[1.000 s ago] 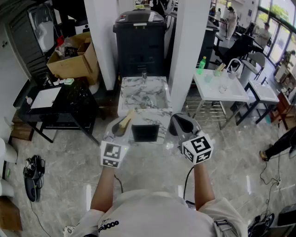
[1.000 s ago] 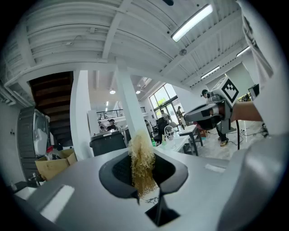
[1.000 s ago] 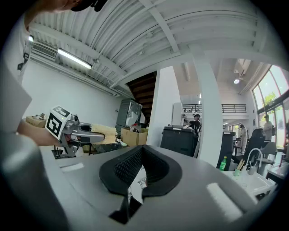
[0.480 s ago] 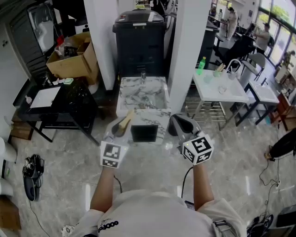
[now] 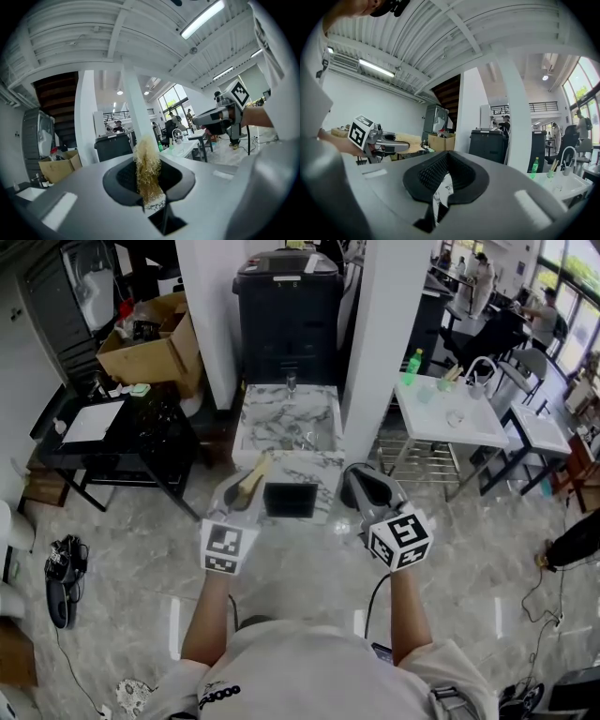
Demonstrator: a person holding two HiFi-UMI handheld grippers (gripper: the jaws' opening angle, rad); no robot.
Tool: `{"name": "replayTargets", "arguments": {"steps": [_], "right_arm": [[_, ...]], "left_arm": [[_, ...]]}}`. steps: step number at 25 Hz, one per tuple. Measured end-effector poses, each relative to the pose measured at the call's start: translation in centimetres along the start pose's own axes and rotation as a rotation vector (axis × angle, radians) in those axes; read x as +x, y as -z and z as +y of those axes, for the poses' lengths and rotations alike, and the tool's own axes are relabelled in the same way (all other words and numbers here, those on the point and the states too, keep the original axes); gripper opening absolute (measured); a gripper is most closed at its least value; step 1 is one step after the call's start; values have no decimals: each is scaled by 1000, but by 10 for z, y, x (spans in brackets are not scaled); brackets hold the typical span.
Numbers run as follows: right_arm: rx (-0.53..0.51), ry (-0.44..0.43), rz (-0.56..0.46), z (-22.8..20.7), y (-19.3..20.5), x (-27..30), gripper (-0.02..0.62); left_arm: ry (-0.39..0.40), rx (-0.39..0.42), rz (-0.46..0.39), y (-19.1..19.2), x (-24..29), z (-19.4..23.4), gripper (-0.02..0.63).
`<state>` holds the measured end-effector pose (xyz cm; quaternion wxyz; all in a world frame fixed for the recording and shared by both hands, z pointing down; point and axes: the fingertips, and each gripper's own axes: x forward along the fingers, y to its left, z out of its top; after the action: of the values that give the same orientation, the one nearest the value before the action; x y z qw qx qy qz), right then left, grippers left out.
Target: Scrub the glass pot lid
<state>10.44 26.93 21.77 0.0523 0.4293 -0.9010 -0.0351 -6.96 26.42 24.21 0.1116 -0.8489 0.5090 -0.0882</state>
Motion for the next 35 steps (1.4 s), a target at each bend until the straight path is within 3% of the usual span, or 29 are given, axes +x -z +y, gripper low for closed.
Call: {"name": "replayTargets", "arguments": {"steps": [9, 18, 29, 35], "right_arm": [[8, -28, 29, -16, 17, -10, 3], [40, -16, 38, -41, 29, 12, 3], [45, -10, 48, -62, 42, 96, 5], [56, 15, 42, -78, 31, 155, 5]], "left_arm": [[-37, -27, 29, 9, 7, -18, 60], [-22, -26, 33, 20, 33, -15, 60], [-6, -38, 38, 56, 99, 46, 60], [11, -42, 36, 61, 139, 97, 60]]}}
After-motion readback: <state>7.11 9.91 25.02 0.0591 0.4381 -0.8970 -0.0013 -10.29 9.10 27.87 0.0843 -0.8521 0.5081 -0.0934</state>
